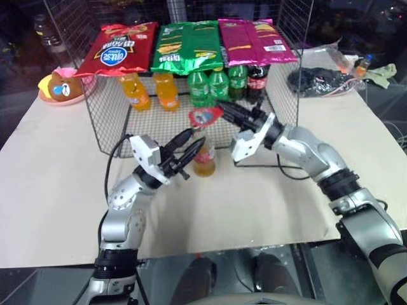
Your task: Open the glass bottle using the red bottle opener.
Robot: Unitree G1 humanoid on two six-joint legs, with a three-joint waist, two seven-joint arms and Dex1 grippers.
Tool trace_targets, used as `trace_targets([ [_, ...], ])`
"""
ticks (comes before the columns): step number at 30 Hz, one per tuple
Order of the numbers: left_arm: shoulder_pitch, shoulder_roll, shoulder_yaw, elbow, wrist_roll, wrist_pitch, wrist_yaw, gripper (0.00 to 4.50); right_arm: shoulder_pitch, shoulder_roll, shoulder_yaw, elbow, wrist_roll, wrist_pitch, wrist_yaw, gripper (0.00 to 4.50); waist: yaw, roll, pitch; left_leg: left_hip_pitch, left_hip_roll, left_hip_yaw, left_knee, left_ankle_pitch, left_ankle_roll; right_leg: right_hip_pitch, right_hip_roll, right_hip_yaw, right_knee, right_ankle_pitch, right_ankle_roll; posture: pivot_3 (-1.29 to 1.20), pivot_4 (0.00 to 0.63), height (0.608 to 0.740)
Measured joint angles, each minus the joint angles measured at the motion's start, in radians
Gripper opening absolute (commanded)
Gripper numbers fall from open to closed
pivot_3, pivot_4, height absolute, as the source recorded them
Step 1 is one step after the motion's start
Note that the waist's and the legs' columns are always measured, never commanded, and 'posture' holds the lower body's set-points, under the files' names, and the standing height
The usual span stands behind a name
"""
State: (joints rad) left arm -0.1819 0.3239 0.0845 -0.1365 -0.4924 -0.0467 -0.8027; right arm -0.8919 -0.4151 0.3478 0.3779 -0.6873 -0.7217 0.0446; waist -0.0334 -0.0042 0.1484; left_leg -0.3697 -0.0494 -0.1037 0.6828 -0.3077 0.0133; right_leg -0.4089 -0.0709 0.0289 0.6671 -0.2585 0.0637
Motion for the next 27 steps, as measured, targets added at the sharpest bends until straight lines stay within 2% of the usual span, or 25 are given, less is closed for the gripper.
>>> trace_targets([
  [11, 0.0, 0.001, -0.004, -0.007, -0.006, 0.01, 0.001, 1.21, -0.001, 0.006, -0.015, -0.021, 0.013, 0.033, -0.036, 0.0, -0.001, 0.0, 0.0, 0.0, 0.001, 0.0, -0.004, 0.0, 0.0, 0.0, 0.0, 0.0, -0.003, 0.0, 0.0, 0.0, 0.15, 0.74],
  [22, 0.004, 0.003, -0.002, -0.016, -0.013, 0.02, 0.004, 1.21, 0.103, 0.062, -0.056, -0.039, 0.164, 0.129, 0.004, 0.0, -0.001, 0.0, 0.0, 0.0, 0.001, 0.0, -0.005, 0.0, 0.0, 0.0, 0.0, 0.0, -0.004, 0.0, 0.0, 0.0, 0.15, 0.74],
  [23, 0.004, 0.003, -0.002, -0.016, -0.013, 0.02, 0.004, 2.0, 0.121, 0.066, -0.056, -0.047, 0.18, 0.137, 0.015, 0.0, -0.001, 0.0, 0.0, 0.0, 0.001, 0.0, -0.005, 0.0, 0.0, 0.0, 0.0, 0.0, -0.005, 0.0, 0.0, 0.0, 0.15, 0.74],
  [25, 0.006, 0.004, -0.003, -0.013, -0.011, 0.031, 0.005, 2.42, 0.136, 0.067, -0.056, -0.051, 0.191, 0.148, 0.023, 0.0, -0.001, 0.0, 0.0, 0.0, 0.001, 0.0, -0.005, 0.0, 0.0, 0.0, 0.0, 0.0, -0.005, 0.0, 0.0, 0.0, 0.15, 0.74],
  [27, 0.023, 0.001, -0.018, 0.005, -0.005, 0.05, 0.007, 3.31, 0.148, 0.065, -0.056, -0.059, 0.203, 0.154, 0.034, 0.0, -0.004, 0.0, 0.0, 0.0, 0.001, 0.001, -0.006, 0.0, 0.0, -0.001, 0.0, 0.0, -0.005, 0.0, 0.0, 0.0, 0.15, 0.74],
])
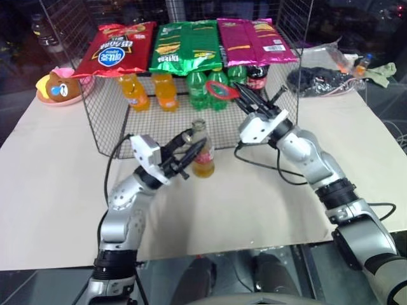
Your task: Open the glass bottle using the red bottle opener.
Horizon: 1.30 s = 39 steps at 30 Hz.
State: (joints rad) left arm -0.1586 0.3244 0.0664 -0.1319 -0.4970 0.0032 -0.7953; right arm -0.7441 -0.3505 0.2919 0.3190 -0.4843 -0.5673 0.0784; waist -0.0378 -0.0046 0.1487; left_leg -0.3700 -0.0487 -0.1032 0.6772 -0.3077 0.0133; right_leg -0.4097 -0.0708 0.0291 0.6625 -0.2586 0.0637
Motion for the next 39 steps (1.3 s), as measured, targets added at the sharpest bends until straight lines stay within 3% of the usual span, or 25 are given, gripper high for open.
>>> trace_targets([
  [2, 0.006, 0.0, -0.001, 0.009, 0.004, 0.008, 0.004, 4.28, 0.01, -0.007, -0.002, -0.007, 0.009, 0.002, 0.004, 0.0, -0.002, 0.0, 0.0, -0.001, 0.0, 0.0, -0.001, 0.0, 0.0, -0.002, 0.0, 0.0, 0.0, 0.0, 0.0, 0.0, 0.15, 0.74],
  [13, 0.009, 0.006, 0.003, 0.009, 0.003, 0.011, -0.003, 4.28, 0.031, -0.008, -0.026, -0.019, 0.033, 0.02, 0.023, 0.0, -0.003, 0.0, 0.0, -0.001, 0.001, 0.001, -0.004, 0.0, 0.0, -0.003, 0.0, 0.001, -0.002, 0.0, 0.0, 0.0, 0.15, 0.74],
  [17, 0.041, 0.033, 0.007, -0.008, -0.008, 0.022, -0.015, 4.28, 0.108, 0.016, -0.034, -0.07, 0.158, 0.093, 0.127, 0.0, -0.003, 0.0, 0.0, -0.001, 0.002, 0.001, -0.006, 0.0, 0.0, -0.002, 0.0, 0.001, -0.003, 0.0, 0.0, 0.0, 0.15, 0.74],
  [27, 0.174, 0.126, 0.089, -0.058, -0.051, 0.052, -0.054, 4.28, 0.315, 0.055, -0.091, -0.259, 0.392, 0.39, 0.288, 0.0, 0.0, 0.0, 0.001, -0.001, 0.002, 0.002, -0.006, 0.0, 0.0, -0.004, 0.0, 0.002, -0.003, 0.0, 0.0, 0.0, 0.15, 0.74],
  [35, 0.257, 0.156, 0.204, -0.087, -0.119, 0.097, -0.036, 4.28, 0.544, 0.009, -0.112, -0.53, 0.679, 0.872, 0.462, 0.0, 0.001, 0.001, 0.001, -0.002, 0.003, 0.002, -0.007, 0.0, 0.0, -0.004, -0.001, 0.002, -0.005, 0.0, 0.0, 0.0, 0.15, 0.74],
  [39, 0.339, 0.186, 0.286, -0.099, -0.146, 0.123, -0.028, 4.33, 0.576, -0.035, -0.135, -0.63, 0.803, 1.066, 0.509, 1.6, 0.001, 0.001, 0.001, -0.002, 0.004, 0.002, -0.008, 0.0, 0.0, -0.004, -0.001, 0.002, -0.005, 0.0, 0.0, 0.0, 0.15, 0.74],
])
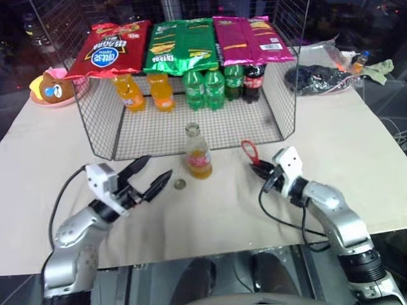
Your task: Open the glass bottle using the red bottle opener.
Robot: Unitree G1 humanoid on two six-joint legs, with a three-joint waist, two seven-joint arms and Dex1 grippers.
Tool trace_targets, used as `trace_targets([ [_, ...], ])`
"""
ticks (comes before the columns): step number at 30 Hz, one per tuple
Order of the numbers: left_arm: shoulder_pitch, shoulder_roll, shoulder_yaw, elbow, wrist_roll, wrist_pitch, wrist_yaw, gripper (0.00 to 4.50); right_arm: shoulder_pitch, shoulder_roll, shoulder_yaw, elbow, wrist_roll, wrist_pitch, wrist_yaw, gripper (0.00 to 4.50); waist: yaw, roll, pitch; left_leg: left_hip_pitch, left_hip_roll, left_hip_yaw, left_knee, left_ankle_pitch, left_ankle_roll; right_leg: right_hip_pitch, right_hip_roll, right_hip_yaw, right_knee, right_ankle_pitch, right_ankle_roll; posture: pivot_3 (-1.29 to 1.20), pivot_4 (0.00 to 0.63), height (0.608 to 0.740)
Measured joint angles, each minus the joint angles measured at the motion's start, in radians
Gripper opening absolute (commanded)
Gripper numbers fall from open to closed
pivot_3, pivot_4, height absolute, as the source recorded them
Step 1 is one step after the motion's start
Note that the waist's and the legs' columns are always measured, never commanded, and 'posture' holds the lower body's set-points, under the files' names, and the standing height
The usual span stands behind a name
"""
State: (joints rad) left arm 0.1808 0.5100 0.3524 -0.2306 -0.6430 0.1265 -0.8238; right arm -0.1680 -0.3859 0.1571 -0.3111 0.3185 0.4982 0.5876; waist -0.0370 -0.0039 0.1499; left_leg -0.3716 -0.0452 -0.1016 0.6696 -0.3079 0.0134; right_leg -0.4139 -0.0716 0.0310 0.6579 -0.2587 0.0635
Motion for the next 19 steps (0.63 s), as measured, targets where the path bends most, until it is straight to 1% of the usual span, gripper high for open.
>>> trace_targets([
  [2, 0.033, 0.013, 0.038, -0.001, -0.009, 0.012, 0.003, 4.33, 0.014, -0.019, -0.007, -0.047, 0.046, 0.065, 0.02, 2.57, 0.003, 0.0, 0.0, 0.0, 0.0, 0.0, 0.0, 0.0, 0.0, 0.0, 0.0, 0.0, 0.0, 0.0, 0.0, 0.0, 0.15, 0.74],
  [5, 0.085, 0.023, 0.068, -0.002, -0.01, 0.033, 0.004, 4.33, 0.044, -0.054, -0.016, -0.084, 0.079, 0.108, 0.041, 4.06, 0.006, 0.0, 0.0, 0.0, -0.001, 0.0, 0.0, 0.0, 0.0, 0.001, 0.0, -0.001, -0.001, 0.0, 0.0, 0.0, 0.15, 0.74],
  [6, 0.094, 0.027, 0.069, -0.002, -0.009, 0.037, 0.004, 4.33, 0.05, -0.062, -0.017, -0.086, 0.082, 0.112, 0.045, 4.45, 0.007, 0.0, 0.0, 0.0, -0.001, 0.0, 0.0, 0.0, 0.0, 0.001, 0.0, -0.001, -0.001, 0.0, 0.0, 0.0, 0.15, 0.74],
  [8, 0.151, 0.05, 0.07, -0.014, -0.001, 0.074, 0.014, 4.33, 0.099, -0.106, -0.048, -0.091, 0.103, 0.11, 0.074, 4.45, 0.011, -0.001, 0.0, 0.0, -0.001, 0.0, 0.0, 0.0, 0.001, 0.001, 0.0, -0.001, -0.002, 0.0, 0.0, 0.0, 0.15, 0.74],
  [10, 0.198, 0.06, 0.071, -0.021, 0.025, 0.093, 0.023, 4.33, 0.14, -0.123, -0.104, -0.089, 0.106, 0.072, 0.086, 4.45, 0.016, -0.001, 0.0, 0.0, -0.001, 0.0, 0.0, 0.0, 0.001, 0.001, 0.0, -0.001, -0.002, 0.0, 0.0, 0.0, 0.15, 0.74],
  [14, 0.247, 0.073, 0.074, -0.04, 0.076, 0.09, 0.035, 4.33, 0.211, -0.162, -0.22, -0.064, 0.112, -0.074, 0.152, 4.45, 0.024, -0.001, 0.0, 0.002, 0.0, 0.0, 0.0, -0.002, 0.004, 0.003, 0.0, -0.001, -0.001, 0.0, 0.0, 0.0, 0.15, 0.74],
  [17, 0.267, 0.073, 0.077, -0.04, 0.092, 0.076, 0.031, 4.33, 0.264, -0.205, -0.257, 0.002, 0.068, -0.203, 0.196, 4.45, 0.026, -0.001, 0.0, 0.002, -0.001, 0.0, 0.0, -0.002, 0.003, 0.003, 0.0, -0.001, -0.001, 0.0, 0.0, 0.0, 0.15, 0.74],
  [19, 0.271, 0.072, 0.08, -0.04, 0.1, 0.063, 0.03, 4.33, 0.29, -0.225, -0.281, 0.045, 0.065, -0.252, 0.241, 4.45, 0.026, -0.001, 0.0, 0.002, 0.0, 0.0, 0.0, -0.002, 0.003, 0.004, 0.0, -0.001, -0.001, 0.0, 0.0, 0.0, 0.15, 0.74],
])
